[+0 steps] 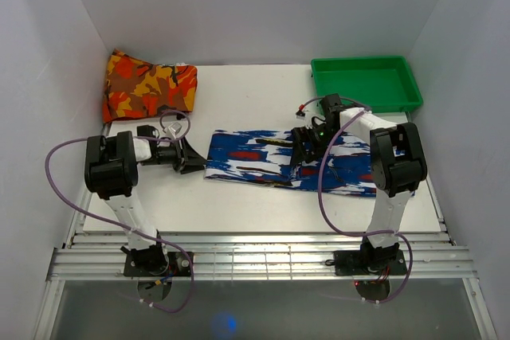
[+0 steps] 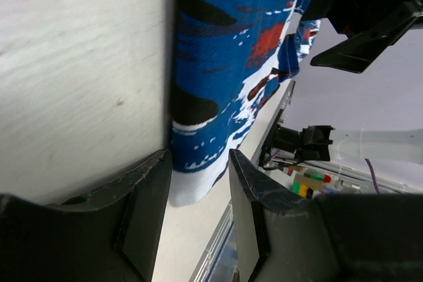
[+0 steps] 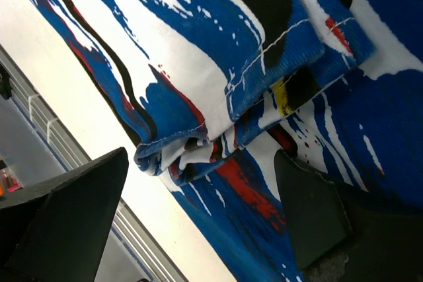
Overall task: Fold and stack the trousers
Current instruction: Fold the trousers
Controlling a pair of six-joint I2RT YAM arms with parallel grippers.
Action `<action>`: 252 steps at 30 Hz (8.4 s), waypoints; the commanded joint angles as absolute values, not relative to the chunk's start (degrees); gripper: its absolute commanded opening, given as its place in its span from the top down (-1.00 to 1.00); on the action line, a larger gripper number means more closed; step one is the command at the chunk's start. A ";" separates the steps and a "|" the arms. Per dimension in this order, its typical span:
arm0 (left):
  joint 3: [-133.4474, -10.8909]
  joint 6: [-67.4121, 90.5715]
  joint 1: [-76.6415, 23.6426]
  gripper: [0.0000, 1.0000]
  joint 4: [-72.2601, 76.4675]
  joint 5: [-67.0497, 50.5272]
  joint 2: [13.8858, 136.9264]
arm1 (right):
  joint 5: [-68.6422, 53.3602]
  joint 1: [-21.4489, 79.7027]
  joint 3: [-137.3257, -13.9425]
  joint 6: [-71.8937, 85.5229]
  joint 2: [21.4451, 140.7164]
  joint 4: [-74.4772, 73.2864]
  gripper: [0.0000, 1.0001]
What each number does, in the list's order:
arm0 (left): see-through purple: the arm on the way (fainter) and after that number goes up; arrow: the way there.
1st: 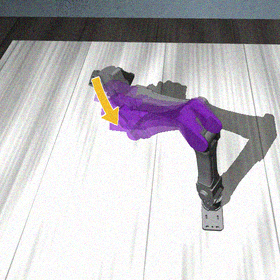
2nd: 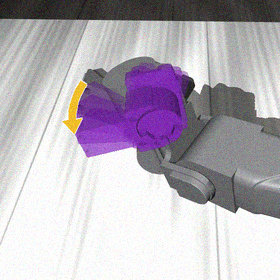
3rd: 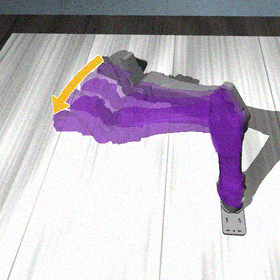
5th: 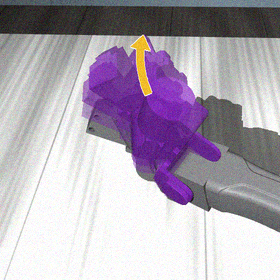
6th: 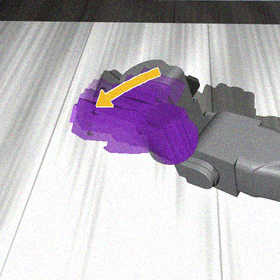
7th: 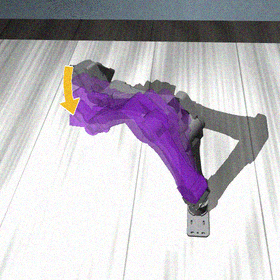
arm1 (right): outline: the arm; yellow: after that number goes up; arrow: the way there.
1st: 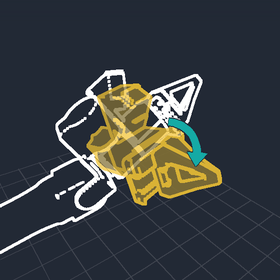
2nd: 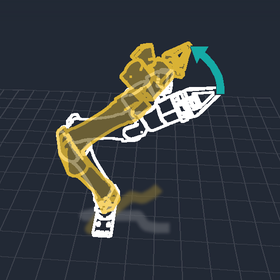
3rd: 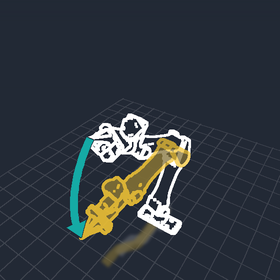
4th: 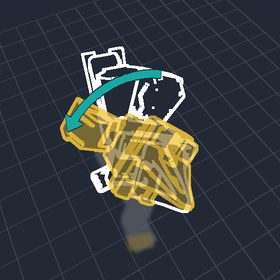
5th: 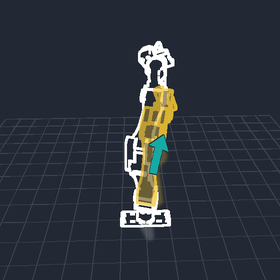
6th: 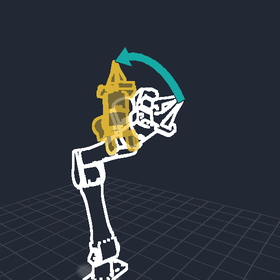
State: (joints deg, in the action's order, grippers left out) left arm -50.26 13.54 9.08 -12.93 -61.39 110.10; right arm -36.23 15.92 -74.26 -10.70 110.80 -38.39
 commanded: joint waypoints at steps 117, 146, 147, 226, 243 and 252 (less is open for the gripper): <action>-67.23 13.97 18.99 1.00 -42.63 -57.48 83.67 | -32.44 -11.59 -63.73 -9.84 88.59 -35.07 -0.89; -80.06 32.87 -11.14 1.00 -30.76 -52.21 86.29 | -39.02 -13.97 -58.62 -7.74 104.86 -33.92 0.84; -81.20 33.39 -12.21 1.00 -30.76 -51.60 87.44 | -39.11 -13.97 -58.54 -7.82 104.68 -34.01 0.85; -115.14 63.37 -52.03 1.00 -8.27 -36.21 139.22 | -41.75 -11.43 -57.39 -6.33 102.30 -34.01 0.84; -107.58 50.02 -45.54 -0.59 -14.14 -39.28 126.40 | -30.50 -21.97 -77.24 -19.50 99.93 -49.12 -0.15; -88.36 34.90 -35.01 -0.96 -15.13 -38.23 107.07 | -46.83 -13.29 -88.33 -21.98 101.17 -56.87 -0.60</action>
